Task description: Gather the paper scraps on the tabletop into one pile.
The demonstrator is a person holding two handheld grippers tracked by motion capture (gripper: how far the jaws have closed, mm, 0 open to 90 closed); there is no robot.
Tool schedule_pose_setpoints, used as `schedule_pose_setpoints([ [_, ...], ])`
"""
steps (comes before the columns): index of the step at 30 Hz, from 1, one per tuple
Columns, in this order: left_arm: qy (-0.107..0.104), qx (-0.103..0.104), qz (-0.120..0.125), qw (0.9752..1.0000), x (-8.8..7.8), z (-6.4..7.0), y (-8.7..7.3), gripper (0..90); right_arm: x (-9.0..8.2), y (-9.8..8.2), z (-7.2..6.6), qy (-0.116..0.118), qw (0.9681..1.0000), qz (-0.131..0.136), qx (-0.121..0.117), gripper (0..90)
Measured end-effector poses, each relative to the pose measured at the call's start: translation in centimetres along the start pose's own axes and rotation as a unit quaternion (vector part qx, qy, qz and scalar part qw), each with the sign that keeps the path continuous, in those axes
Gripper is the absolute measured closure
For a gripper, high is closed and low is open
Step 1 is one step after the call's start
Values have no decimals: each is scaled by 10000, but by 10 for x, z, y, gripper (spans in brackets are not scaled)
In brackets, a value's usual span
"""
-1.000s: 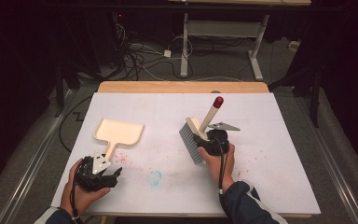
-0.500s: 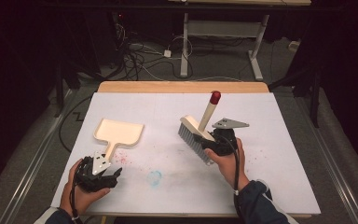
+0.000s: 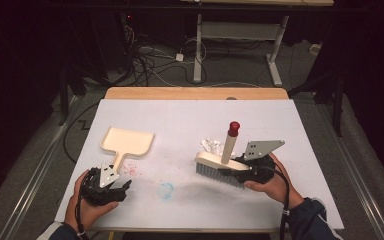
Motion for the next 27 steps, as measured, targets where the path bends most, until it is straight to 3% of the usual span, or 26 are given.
schedule_pose_setpoints([
  [2, 1, 24, -11, 10000, 0, 0, 0, 235, 4, -15, -3, 237, 9995, -145, -176, 675],
  [7, 8, 48, 13, 10000, 0, 1, 1, 235, 14, -30, 0, 365, 9986, -263, -289, 676],
  [9, 17, 54, -3, 10000, 0, 1, 0, 235, 16, -32, 7, 324, 9990, -196, -248, 676],
  [10, 11, 55, -5, 10000, 0, 1, 0, 235, 18, -34, 17, 186, 9992, -268, -250, 674],
  [15, 19, 72, -19, 10000, 2, 2, 0, 236, 23, -35, 32, 127, 9991, -297, -274, 673],
  [16, 25, 86, -31, 10000, 2, 2, 0, 235, 26, -34, 41, 37, 9994, -253, -217, 674],
  [23, 48, 117, -8, 9999, 1, 2, 1, 236, 35, -29, 63, -229, 9995, -129, -181, 676],
  [27, 84, 126, 61, 9999, -1, 1, 2, 235, 36, -21, 68, -299, 9995, 16, -139, 675],
])
Point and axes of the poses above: each handheld gripper's, and its own axes: x roughly forward along the jaws, y roughly out of its top, z roughly to its right, the point moved 9 cm from there along x, roughly forward along the jaws, and after that the axes turned 15 degrees about -x, right-handed, at the moved point
